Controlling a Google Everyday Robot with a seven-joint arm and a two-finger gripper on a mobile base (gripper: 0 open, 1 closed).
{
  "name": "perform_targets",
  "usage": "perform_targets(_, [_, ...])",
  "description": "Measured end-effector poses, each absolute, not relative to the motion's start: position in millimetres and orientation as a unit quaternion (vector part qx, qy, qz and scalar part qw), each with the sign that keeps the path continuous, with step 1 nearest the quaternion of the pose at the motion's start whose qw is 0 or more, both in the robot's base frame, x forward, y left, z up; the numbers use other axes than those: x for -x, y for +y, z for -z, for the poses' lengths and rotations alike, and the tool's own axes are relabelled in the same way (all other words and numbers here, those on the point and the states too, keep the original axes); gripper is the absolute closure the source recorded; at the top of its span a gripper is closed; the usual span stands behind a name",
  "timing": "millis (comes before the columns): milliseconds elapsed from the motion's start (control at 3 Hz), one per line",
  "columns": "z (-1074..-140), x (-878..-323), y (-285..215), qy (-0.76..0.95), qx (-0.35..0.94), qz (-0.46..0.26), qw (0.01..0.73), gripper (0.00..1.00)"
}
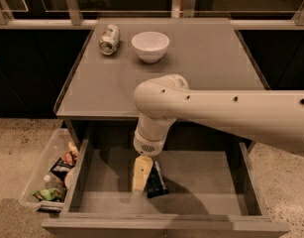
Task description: Pick rxbar blueberry from top drawer and place on counter
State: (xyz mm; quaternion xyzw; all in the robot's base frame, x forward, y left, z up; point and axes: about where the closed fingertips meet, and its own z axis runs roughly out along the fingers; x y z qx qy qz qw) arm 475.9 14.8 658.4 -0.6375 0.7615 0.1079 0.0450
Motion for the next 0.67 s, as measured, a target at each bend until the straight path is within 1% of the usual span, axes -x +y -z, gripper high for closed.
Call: perform_targets(667, [-654.6, -472.9, 10.0, 0.770, 0.630, -0.098, 0.044, 0.00])
